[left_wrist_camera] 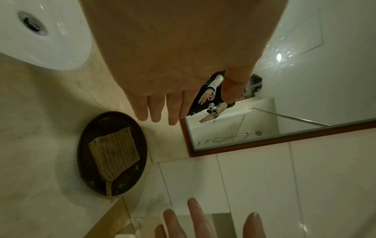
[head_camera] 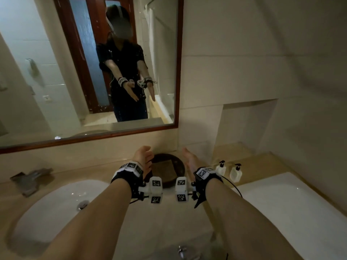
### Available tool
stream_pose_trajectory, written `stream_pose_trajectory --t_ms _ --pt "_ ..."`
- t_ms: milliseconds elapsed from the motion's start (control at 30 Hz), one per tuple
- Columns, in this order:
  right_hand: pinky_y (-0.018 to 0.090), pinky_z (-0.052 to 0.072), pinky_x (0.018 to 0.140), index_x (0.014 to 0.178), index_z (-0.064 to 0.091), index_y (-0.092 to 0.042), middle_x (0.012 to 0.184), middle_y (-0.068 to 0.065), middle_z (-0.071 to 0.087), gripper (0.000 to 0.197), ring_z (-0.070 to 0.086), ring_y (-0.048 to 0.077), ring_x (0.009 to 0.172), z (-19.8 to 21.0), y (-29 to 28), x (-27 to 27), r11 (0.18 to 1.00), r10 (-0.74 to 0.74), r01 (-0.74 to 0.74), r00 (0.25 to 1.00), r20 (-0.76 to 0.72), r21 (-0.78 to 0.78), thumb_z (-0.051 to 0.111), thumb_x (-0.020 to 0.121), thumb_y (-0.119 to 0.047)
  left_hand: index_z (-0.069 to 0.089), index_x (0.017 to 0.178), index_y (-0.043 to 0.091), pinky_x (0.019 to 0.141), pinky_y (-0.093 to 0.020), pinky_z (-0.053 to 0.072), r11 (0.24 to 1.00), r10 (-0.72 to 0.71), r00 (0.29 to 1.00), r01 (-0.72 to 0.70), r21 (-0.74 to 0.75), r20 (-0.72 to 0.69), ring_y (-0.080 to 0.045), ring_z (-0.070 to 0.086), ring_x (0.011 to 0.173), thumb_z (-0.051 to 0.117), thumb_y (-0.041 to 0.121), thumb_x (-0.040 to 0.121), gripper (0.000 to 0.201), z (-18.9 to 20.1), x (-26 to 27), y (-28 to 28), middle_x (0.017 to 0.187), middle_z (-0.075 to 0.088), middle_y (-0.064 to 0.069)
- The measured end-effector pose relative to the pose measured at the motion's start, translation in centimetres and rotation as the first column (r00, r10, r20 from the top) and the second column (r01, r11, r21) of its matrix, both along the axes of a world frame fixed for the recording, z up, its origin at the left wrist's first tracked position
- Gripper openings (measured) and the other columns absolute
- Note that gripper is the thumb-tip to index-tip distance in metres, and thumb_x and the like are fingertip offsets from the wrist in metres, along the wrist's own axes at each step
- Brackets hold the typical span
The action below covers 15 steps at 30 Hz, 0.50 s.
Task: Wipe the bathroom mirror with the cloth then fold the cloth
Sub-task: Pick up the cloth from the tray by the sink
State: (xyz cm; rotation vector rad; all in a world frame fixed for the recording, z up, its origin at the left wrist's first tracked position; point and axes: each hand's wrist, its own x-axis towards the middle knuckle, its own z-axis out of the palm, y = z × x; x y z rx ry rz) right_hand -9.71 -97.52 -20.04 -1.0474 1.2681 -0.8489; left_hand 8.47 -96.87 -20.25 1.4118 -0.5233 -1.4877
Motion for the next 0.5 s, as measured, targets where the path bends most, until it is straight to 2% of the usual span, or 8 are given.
stream_pose_trajectory --t_ms 33,100,167,267,333,433,500 --pt "0.036 0.027 0.108 0.139 0.048 -0.016 0.132 -0.001 0.051 0.051 0.045 0.019 0.123 -0.4 -1.7 -0.1 1.000 0.013 -0.013 1.000 -0.004 0.015 0.037 0.101 -0.049 0.038 0.147 0.014 0.119 -0.042 0.017 1.000 0.004 1.000 -0.004 0.016 0.003 -0.026 0.026 0.145 0.041 0.043 0.095 0.060 -0.6 0.2 -1.5 0.152 0.039 -0.005" --pt "0.037 0.029 0.107 0.141 0.045 -0.011 0.142 0.011 0.048 0.055 0.043 0.027 0.131 -1.3 -4.8 0.1 0.999 0.022 -0.022 1.000 0.003 0.048 0.035 0.102 -0.048 0.039 0.146 0.013 0.118 -0.041 0.019 0.999 0.021 1.000 -0.022 0.042 0.009 -0.025 0.028 0.143 0.042 0.043 0.094 0.059 -1.6 0.6 -3.9 0.151 0.041 -0.004" --pt "0.037 0.031 0.107 0.143 0.043 -0.009 0.147 0.016 0.042 0.057 0.039 0.032 0.136 -2.6 -7.2 0.9 0.994 0.013 -0.017 0.999 0.038 0.109 0.034 0.102 -0.047 0.041 0.144 0.013 0.117 -0.041 0.020 0.996 0.051 0.999 -0.052 0.075 0.013 -0.025 0.031 0.142 0.043 0.041 0.095 0.057 -2.8 1.3 -5.8 0.149 0.043 -0.004" --pt "0.036 0.028 0.111 0.149 0.034 -0.013 0.153 0.011 0.034 0.057 0.032 0.028 0.141 -5.3 -10.6 2.2 0.984 0.017 -0.025 0.999 0.049 0.176 0.033 0.102 -0.047 0.042 0.144 0.015 0.116 -0.041 0.021 0.988 0.084 0.996 -0.085 0.127 0.008 -0.026 0.031 0.142 0.042 0.042 0.095 0.056 -4.8 2.4 -8.4 0.148 0.043 -0.004" --pt "0.035 0.027 0.111 0.147 0.036 -0.011 0.150 0.008 0.038 0.056 0.033 0.025 0.140 -6.8 -12.7 3.1 0.975 0.032 -0.037 0.999 0.027 0.219 0.032 0.103 -0.045 0.042 0.144 0.014 0.115 -0.041 0.021 0.981 0.094 0.996 -0.091 0.169 -0.008 -0.025 0.030 0.142 0.041 0.044 0.096 0.057 -6.6 3.3 -10.6 0.149 0.043 -0.004" --pt "0.033 0.025 0.110 0.148 0.034 -0.013 0.153 0.005 0.035 0.056 0.031 0.023 0.142 -9.2 -15.7 4.1 0.964 0.007 -0.020 0.999 0.052 0.265 0.037 0.102 -0.044 0.041 0.144 0.013 0.115 -0.042 0.021 0.970 0.088 0.996 -0.086 0.229 0.001 -0.026 0.028 0.143 0.040 0.046 0.097 0.057 -9.2 4.4 -13.6 0.150 0.040 -0.004" --pt "0.032 0.028 0.106 0.147 0.035 -0.012 0.148 0.007 0.038 0.054 0.032 0.026 0.140 -10.7 -17.6 4.8 0.966 -0.030 0.014 0.998 0.061 0.259 0.040 0.101 -0.040 0.040 0.144 0.013 0.115 -0.043 0.022 0.966 0.054 0.998 -0.057 0.253 0.018 -0.027 0.028 0.143 0.041 0.044 0.097 0.056 -10.6 4.9 -15.6 0.151 0.039 -0.005"
